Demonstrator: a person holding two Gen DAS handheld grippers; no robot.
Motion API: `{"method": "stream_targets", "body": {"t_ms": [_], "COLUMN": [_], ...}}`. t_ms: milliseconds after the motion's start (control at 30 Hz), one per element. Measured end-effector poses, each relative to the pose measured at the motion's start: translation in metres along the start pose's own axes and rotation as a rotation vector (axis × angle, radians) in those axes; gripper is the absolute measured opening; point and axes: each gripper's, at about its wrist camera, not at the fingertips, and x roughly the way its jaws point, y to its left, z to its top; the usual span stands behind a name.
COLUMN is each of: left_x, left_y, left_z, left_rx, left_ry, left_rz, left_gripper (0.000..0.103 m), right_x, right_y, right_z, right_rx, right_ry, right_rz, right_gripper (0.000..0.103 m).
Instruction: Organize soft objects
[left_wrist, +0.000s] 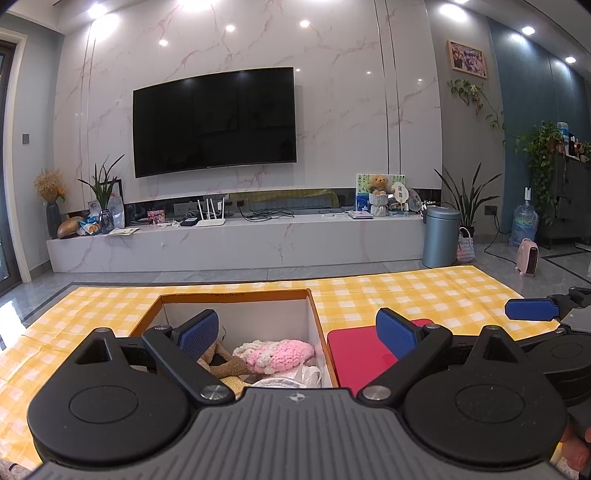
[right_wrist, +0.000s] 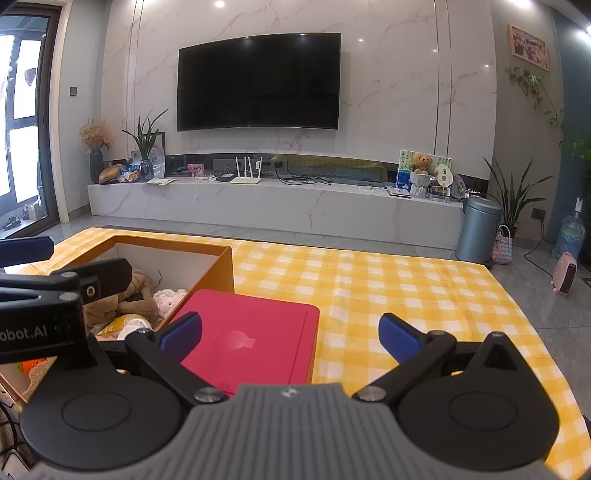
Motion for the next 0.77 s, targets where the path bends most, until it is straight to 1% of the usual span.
{"method": "stream_targets", "body": {"t_ms": [267, 767], "left_x": [0.0021, 0.0030], "left_y": [0.0013, 0.0046], "left_z": [-0.0067, -0.0040], "left_rx": [0.001, 0.000], "left_ry": [0.014, 0.029], "left_rz": [-0.001, -0.001], "left_gripper": [0.103, 0.103], "right_x": [0.0021, 0.0036], "right_y": [0.0005, 0.0012], "right_z": [-0.0015, -0.0026], "right_rx": [-0.001, -0.005], "right_ry": [0.011, 0.019], "right_rz": [0.001, -0.002], "right_gripper": [0.100, 0.100]}}
